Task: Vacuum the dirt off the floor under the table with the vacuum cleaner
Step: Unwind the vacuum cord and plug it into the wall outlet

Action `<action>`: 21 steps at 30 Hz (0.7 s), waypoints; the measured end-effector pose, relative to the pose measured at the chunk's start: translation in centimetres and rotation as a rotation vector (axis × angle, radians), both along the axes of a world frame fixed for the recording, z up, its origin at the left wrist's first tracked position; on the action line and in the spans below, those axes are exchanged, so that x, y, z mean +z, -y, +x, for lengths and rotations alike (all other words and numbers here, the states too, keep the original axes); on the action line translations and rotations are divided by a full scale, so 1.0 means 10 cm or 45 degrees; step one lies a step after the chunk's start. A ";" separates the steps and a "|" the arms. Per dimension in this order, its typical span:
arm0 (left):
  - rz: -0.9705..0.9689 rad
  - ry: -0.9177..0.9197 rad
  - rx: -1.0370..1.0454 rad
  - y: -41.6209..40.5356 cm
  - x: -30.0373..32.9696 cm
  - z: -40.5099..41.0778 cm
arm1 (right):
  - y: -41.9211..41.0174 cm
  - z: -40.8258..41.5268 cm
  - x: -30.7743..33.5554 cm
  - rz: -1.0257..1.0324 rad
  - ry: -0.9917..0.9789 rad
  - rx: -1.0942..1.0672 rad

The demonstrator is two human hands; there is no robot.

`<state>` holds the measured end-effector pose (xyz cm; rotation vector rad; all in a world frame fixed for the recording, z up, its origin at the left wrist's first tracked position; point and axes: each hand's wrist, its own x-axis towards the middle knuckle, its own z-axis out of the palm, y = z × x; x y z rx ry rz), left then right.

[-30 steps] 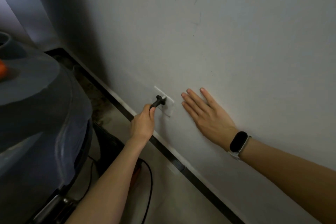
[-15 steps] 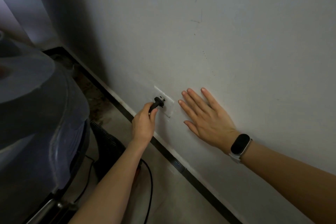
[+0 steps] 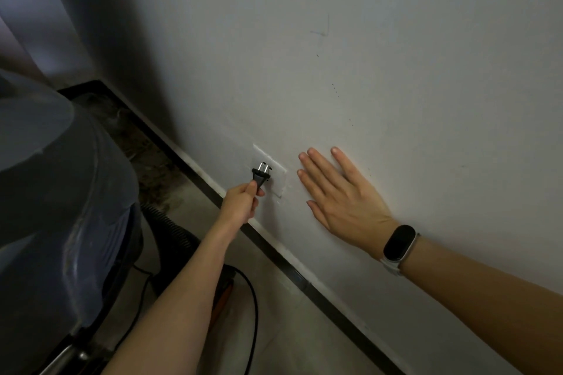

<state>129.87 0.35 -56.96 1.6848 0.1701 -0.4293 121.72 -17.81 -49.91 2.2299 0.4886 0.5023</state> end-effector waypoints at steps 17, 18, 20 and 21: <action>0.487 0.663 0.239 0.04 -0.12 0.02 | 0.02 0.02 -0.01 -0.020 0.023 0.043; 0.568 0.705 0.244 0.05 -0.12 0.02 | 0.02 0.01 -0.01 -0.035 0.025 0.048; 0.666 0.767 0.232 0.06 -0.11 -0.01 | 0.03 0.01 0.00 -0.053 0.022 0.047; 0.683 0.807 0.217 0.07 -0.10 -0.04 | 0.02 0.01 0.00 -0.055 0.021 0.042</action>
